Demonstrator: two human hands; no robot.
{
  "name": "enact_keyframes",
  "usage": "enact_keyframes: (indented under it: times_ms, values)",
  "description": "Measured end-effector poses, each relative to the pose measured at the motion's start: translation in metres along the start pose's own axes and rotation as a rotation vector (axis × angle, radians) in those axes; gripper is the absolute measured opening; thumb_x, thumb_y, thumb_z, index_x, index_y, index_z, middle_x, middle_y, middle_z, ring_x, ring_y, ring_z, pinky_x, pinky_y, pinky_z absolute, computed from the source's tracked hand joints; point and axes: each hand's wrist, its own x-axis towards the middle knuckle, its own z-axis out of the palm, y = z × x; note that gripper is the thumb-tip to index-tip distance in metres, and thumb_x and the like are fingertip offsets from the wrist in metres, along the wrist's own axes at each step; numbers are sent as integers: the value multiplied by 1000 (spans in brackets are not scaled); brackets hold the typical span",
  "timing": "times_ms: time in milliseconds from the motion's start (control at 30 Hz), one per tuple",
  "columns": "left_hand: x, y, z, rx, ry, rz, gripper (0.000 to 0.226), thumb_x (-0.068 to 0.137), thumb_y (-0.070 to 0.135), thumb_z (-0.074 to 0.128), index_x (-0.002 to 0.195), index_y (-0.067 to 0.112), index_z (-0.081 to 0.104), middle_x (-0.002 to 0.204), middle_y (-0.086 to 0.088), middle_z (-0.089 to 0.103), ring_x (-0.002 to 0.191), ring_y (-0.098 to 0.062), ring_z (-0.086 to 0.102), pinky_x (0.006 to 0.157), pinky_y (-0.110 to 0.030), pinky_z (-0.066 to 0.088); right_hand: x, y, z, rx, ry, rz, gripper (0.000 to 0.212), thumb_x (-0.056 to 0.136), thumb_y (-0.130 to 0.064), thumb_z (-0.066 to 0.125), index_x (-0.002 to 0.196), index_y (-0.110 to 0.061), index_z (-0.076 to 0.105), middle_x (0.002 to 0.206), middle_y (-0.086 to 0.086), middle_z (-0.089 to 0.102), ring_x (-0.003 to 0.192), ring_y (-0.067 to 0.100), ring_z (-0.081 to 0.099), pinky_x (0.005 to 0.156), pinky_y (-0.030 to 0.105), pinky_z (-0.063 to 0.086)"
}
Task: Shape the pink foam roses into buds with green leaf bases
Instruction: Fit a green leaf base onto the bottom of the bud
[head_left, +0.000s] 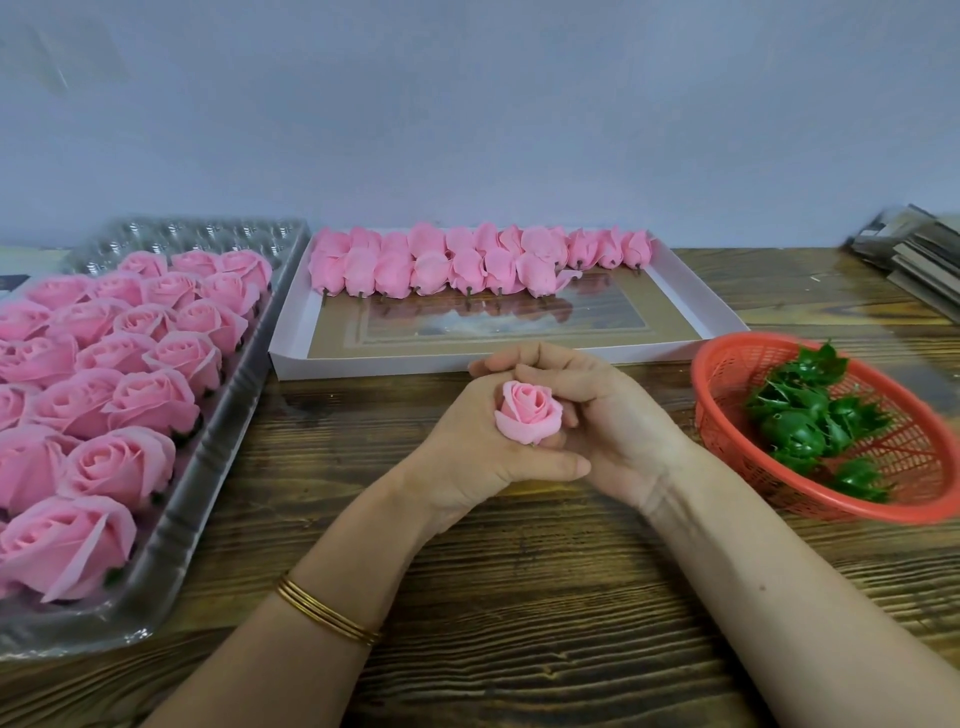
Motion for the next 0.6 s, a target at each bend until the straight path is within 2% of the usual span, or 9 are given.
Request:
enact_keyframes:
  times_ms: [67,133,233,300,367,433,533,600]
  values:
    - [0,0,-1,-8,-17,12,38,65,-12,75,57,23,64,51,11,50,51,-4,48,56,-18,45,-1,-1,1,12,26,-9,16,76,-13,61,86,-6,72,107,19,66,85,22,66,71,32,57]
    - [0,-1,-3,-28,-3,15,40,67,-19,74,69,20,63,52,10,52,50,-2,48,53,-16,44,-1,-3,0,37,62,-36,14,78,-16,61,82,-8,71,104,20,64,80,21,66,67,32,57]
    - [0,-1,-4,-38,8,9,33,67,-17,74,81,9,58,53,10,54,48,-2,47,49,-15,42,-3,-9,-1,76,65,-132,9,79,-17,63,79,-10,70,101,12,66,91,20,63,78,30,55]
    - [-1,0,-4,-52,-1,-11,32,67,-13,75,77,13,60,51,9,50,46,-4,45,48,-17,41,-5,-11,-1,32,23,-179,5,78,-14,67,77,-11,71,106,10,66,99,17,62,86,29,51]
    - [0,0,-3,-46,-2,-14,41,69,-15,74,62,23,60,49,9,48,46,-4,44,49,-17,40,-8,-11,1,-80,-17,-189,10,74,-13,65,74,-15,75,109,7,68,101,13,63,87,29,50]
    - [1,1,-2,-59,14,-8,41,67,-14,74,57,23,58,52,7,49,50,-6,48,51,-17,42,-11,-7,4,-178,-47,-180,11,71,-9,67,73,-17,75,108,2,69,96,13,66,79,29,54]
    - [1,3,-1,-89,32,1,31,61,-10,73,62,16,57,60,0,52,60,-11,54,56,-21,48,-12,-3,6,-247,-45,-164,11,68,-5,70,74,-13,73,104,1,69,89,15,66,64,31,57]
    - [1,3,0,-103,30,5,32,61,-12,71,62,16,56,59,3,53,58,-8,55,54,-18,47,-12,-3,6,-250,-44,-161,12,67,-3,71,77,-11,71,105,1,69,88,14,66,62,29,56]
